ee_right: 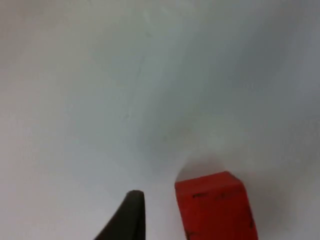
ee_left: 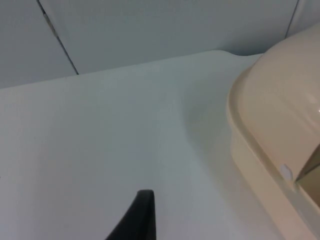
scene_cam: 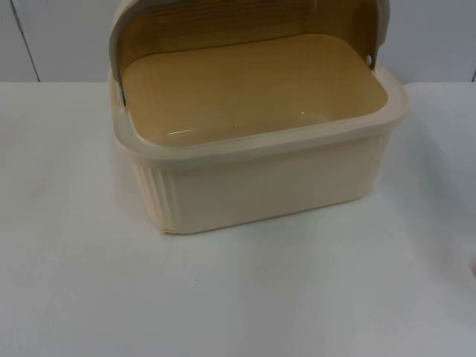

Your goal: Open the box lid with the left hand, place the block into the box with the right hand, then close the box lid with the left hand.

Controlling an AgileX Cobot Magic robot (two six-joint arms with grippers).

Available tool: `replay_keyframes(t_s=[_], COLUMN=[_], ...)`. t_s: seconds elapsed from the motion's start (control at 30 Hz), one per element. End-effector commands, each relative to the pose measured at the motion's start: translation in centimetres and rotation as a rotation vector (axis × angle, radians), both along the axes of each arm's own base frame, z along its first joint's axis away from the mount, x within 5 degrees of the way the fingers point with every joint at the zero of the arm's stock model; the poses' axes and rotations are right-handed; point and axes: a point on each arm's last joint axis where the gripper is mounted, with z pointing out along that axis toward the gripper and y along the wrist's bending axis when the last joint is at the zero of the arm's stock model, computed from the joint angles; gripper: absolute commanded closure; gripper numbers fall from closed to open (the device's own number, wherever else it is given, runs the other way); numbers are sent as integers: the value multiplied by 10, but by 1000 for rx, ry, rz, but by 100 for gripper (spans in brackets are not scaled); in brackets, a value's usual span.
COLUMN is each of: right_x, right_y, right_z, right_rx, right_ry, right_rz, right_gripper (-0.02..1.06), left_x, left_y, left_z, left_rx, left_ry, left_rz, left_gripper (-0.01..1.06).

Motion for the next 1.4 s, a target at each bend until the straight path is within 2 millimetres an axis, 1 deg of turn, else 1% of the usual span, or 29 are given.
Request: replay_keyframes(t_s=[0.0,0.07,0.1,0.27,0.33,0.43,0.47,0.6,0.63,0.77,0.9,0.93,0.97,1.03,1.07,1.1,1.17,1.2,1.3,1.37], right_x=[-1,-4,-4,-16,-17,-25,-25,-23,-23,-21,-20,-20,-20,-18,-18,-17,-16,-16,-16,-16], right_y=[2,0,0,-5,-5,-9,-9,-8,-8,-8,-8,-8,-8,-8,-8,-8,-8,-8,-9,-9], right_z=[-8,-24,-24,-50,-52,-65,-65,-82,-82,-96,-102,-104,-104,-104,-104,-104,-104,-103,-102,-93], right_rx=[-41,-70,-70,-88,-88,-123,-123,-120,-120,-122,-123,-125,-125,-125,-125,-122,-106,-99,-107,-106], right_ry=[5,32,32,5,-4,-37,-37,14,14,48,54,60,60,44,44,32,31,30,30,0], right_rz=[36,42,42,16,14,33,33,7,7,0,-2,0,0,1,1,-5,-52,-81,-86,-84], right_gripper=[-1,-1,-1,-1,-1,-1,-1,-1,-1,-1,0,3,10,35,35,57,105,104,104,104], left_x=[0,0,0,0,0,0,0,0,0,0,0,0,0,0,0,0,0,0,0,0], left_y=[-2,-2,-2,-2,-2,-2,-2,-2,-2,-2,-2,-2,-2,-2,-2,-2,-2,-2,-2,-2], left_z=[2,2,2,2,2,2,2,2,2,2,2,2,2,2,2,2,2,2,2,2], left_rx=[-11,-3,-3,-1,-2,-2,-2,-2,-2,-1,0,1,1,1,1,1,1,1,1,1], left_ry=[-3,-3,-3,-6,-7,-7,-7,-7,-7,-5,-5,-3,-3,-3,-3,-3,-3,-3,-3,-3], left_rz=[-6,-7,-7,-7,-7,-7,-7,-7,-7,-7,-7,-7,-7,-7,-7,-7,-7,-7,-7,-7], left_gripper=[0,0,0,0,0,0,0,0,0,0,0,0,0,0,0,0,0,0,0,0])
